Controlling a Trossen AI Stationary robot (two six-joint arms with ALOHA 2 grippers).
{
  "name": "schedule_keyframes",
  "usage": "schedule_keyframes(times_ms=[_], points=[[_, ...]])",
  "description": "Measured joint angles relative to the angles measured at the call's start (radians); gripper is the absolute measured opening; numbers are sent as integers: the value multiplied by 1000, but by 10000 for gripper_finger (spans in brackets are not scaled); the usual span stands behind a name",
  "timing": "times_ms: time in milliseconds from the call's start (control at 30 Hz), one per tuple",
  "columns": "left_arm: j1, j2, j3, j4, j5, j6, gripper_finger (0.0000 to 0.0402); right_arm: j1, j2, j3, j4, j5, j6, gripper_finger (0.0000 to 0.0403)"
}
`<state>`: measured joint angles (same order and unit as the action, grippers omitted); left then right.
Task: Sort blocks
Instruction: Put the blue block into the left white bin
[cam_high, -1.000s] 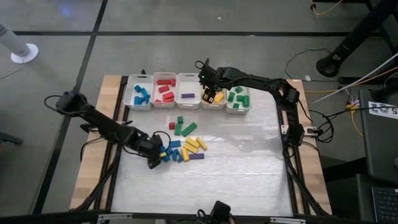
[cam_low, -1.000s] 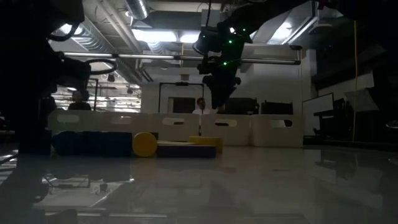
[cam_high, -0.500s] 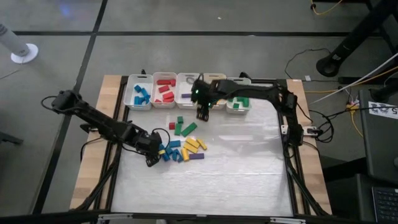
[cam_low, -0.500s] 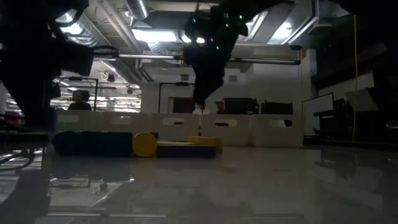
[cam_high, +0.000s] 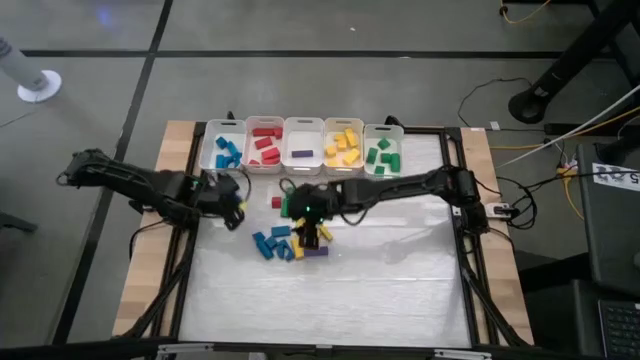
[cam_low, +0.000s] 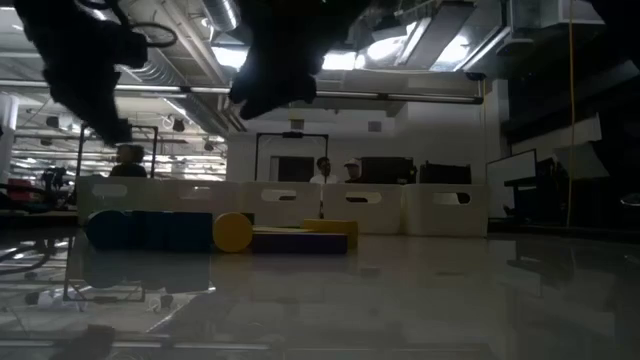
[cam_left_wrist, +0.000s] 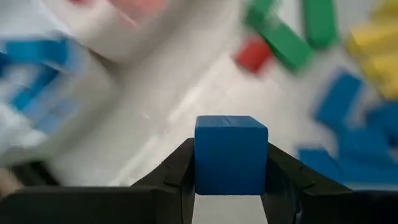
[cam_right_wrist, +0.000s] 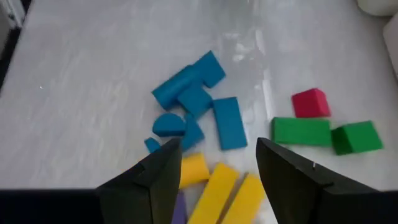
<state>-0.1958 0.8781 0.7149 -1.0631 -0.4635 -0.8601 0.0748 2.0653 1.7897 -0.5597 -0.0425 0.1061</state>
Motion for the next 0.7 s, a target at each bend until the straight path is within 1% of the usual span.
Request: schedule_keyframes(times_ms=[133,267,333,400,500,700], points=[[68,-74,2,-3,-194,40,115,45,48,0,43,65,71,207],[159,-103,1,-25,-422,41,118,78,102,0,92,69,136,207],[214,-107,-3,-27,-491,29,118,93,124,0,101,77,174,207],[273,-99,-3,-24,-509,40,118,105,139,0,108,87,206,207],[360,-84,-5,-10,-508,102,122,123,152,0,113,114,242,207],[517,-55,-5,75,-509,196,129,151,177,0,156,220,262,207]])
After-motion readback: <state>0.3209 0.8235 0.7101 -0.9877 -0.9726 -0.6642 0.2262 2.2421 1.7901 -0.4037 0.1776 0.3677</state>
